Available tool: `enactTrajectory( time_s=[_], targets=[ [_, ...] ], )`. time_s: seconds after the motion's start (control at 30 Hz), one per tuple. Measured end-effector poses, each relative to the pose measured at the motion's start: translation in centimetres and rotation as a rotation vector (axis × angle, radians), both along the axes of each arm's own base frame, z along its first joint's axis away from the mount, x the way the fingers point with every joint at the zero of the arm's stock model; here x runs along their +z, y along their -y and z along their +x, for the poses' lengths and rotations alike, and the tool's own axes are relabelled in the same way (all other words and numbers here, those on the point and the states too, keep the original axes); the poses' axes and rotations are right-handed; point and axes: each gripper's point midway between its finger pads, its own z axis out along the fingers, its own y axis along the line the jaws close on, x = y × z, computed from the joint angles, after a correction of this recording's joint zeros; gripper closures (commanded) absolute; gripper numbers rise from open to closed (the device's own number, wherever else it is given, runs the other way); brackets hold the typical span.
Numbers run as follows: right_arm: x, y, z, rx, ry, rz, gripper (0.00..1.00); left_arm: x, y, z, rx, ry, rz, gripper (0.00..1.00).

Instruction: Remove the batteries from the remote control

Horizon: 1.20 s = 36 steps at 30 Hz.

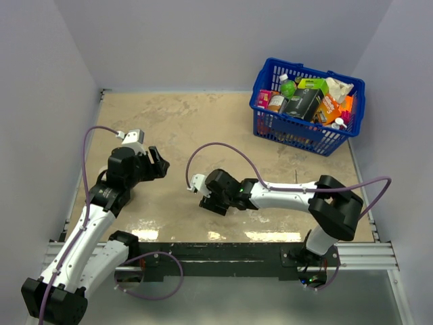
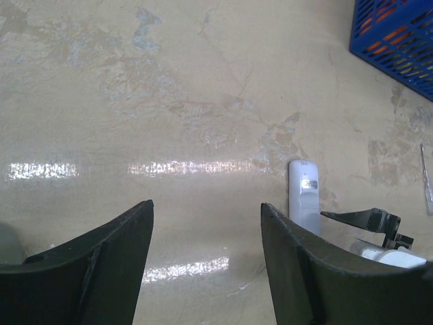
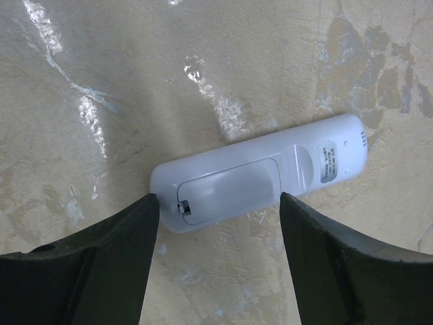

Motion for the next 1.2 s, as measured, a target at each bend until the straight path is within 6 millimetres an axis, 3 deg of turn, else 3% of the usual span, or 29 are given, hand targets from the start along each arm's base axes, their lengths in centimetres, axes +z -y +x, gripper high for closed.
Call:
enactTrajectory(
  time_s=[1.2],
  targets=[
    [0.53, 0.23, 0.34, -0.004, 0.033, -0.009, 0.35, -0.03, 0.00, 0.01, 0.000, -0.001, 0.000, 0.31]
  ],
)
